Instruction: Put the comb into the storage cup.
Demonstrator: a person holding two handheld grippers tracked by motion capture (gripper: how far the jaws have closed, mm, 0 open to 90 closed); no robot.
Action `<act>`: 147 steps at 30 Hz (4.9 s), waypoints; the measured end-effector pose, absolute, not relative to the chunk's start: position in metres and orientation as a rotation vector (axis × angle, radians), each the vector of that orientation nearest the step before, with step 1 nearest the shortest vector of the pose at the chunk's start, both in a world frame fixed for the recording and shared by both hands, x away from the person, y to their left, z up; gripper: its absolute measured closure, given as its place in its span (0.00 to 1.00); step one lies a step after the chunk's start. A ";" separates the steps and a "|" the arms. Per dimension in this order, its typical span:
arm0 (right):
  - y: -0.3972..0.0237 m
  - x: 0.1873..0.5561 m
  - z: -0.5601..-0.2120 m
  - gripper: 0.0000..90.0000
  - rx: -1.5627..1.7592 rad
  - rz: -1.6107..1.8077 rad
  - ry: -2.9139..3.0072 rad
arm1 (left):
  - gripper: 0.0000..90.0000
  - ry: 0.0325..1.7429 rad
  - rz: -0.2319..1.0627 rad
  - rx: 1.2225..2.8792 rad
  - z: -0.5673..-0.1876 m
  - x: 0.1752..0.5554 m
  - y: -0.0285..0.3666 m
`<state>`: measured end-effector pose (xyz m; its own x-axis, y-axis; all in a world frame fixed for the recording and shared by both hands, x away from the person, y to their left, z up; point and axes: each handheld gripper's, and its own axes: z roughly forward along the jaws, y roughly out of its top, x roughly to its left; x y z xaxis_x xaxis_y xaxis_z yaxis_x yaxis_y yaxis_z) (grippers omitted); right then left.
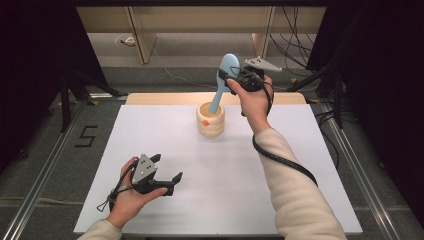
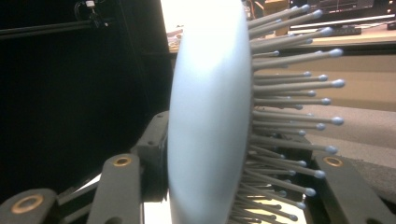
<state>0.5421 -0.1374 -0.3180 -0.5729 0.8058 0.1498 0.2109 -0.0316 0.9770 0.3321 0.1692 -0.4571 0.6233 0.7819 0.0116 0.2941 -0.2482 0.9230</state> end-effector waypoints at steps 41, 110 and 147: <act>-0.127 0.557 -0.343 0.55 1.120 1.589 1.777 | 0.07 0.862 0.590 1.823 -0.458 0.332 0.168; -0.112 0.563 -0.384 0.54 1.158 1.503 1.874 | 0.08 0.854 0.588 1.823 -0.458 0.332 0.168; -0.110 0.566 -0.397 0.53 1.169 1.468 1.902 | 0.08 0.855 0.588 1.821 -0.458 0.332 0.168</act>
<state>0.5658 -0.1099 -0.3967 -0.5295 0.8379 0.1323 0.3403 0.0669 0.9380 0.3315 0.1675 -0.4577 0.6319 0.7750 0.0133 0.2893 -0.2517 0.9235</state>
